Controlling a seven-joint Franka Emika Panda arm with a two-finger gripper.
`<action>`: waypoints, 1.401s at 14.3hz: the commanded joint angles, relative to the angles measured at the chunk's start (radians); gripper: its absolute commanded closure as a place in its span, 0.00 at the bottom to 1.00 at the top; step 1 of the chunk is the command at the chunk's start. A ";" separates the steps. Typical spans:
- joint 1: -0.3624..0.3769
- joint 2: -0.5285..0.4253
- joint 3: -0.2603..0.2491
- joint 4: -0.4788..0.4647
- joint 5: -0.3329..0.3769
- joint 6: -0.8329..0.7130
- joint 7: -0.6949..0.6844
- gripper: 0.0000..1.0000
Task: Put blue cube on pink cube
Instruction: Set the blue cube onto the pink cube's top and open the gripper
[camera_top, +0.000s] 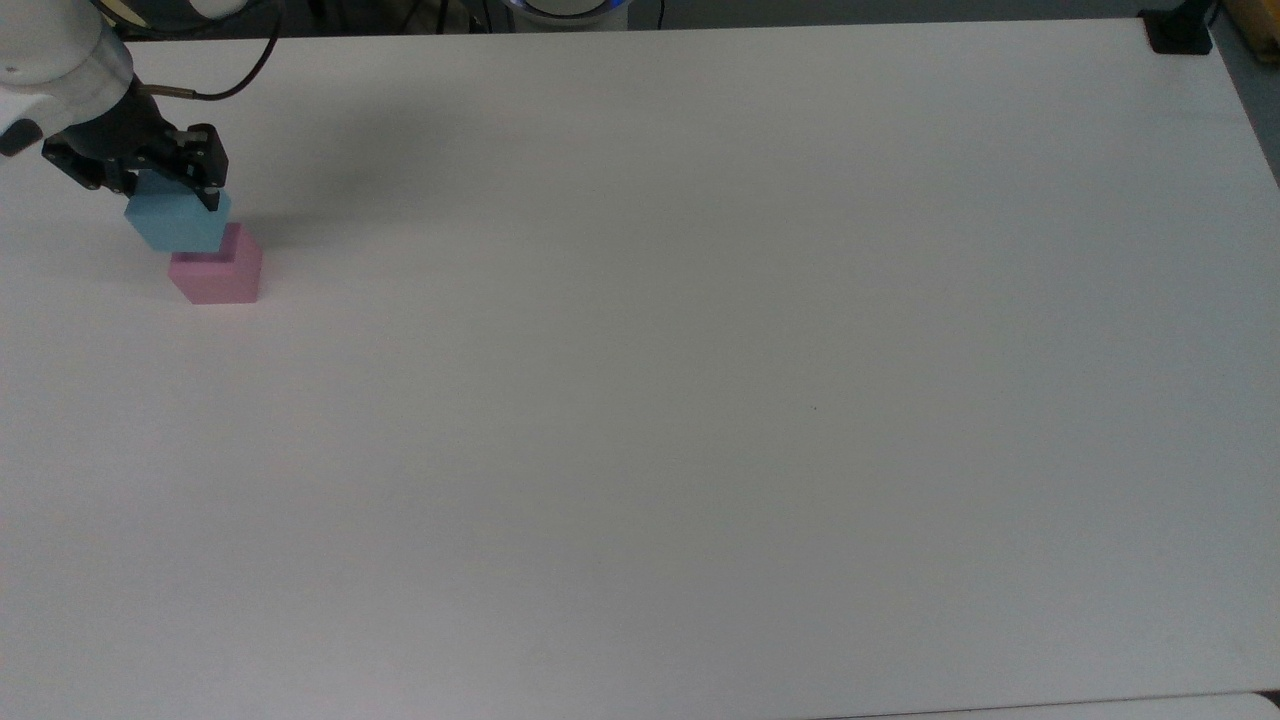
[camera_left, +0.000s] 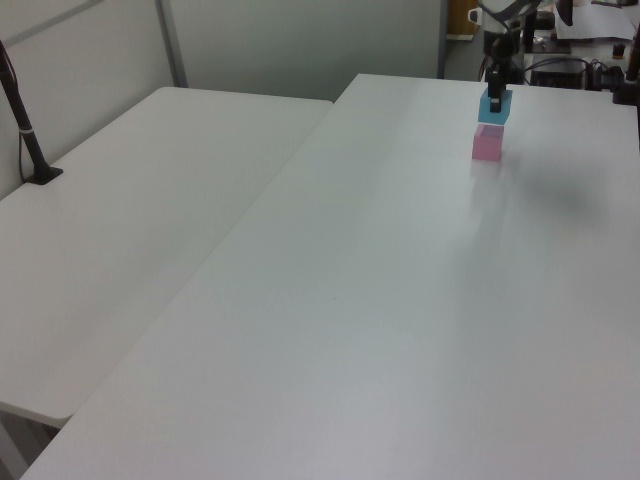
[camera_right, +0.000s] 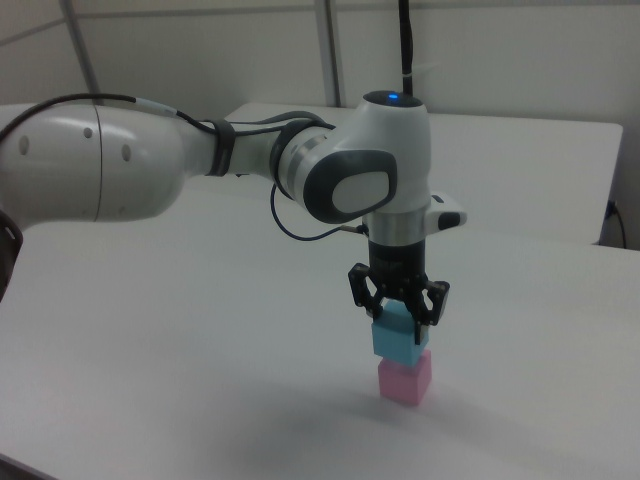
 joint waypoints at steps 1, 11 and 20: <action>-0.011 0.010 0.005 0.005 0.028 0.013 -0.057 0.75; -0.011 0.036 0.006 0.010 0.028 0.062 -0.057 0.69; -0.006 0.034 0.013 0.007 0.029 0.062 -0.046 0.56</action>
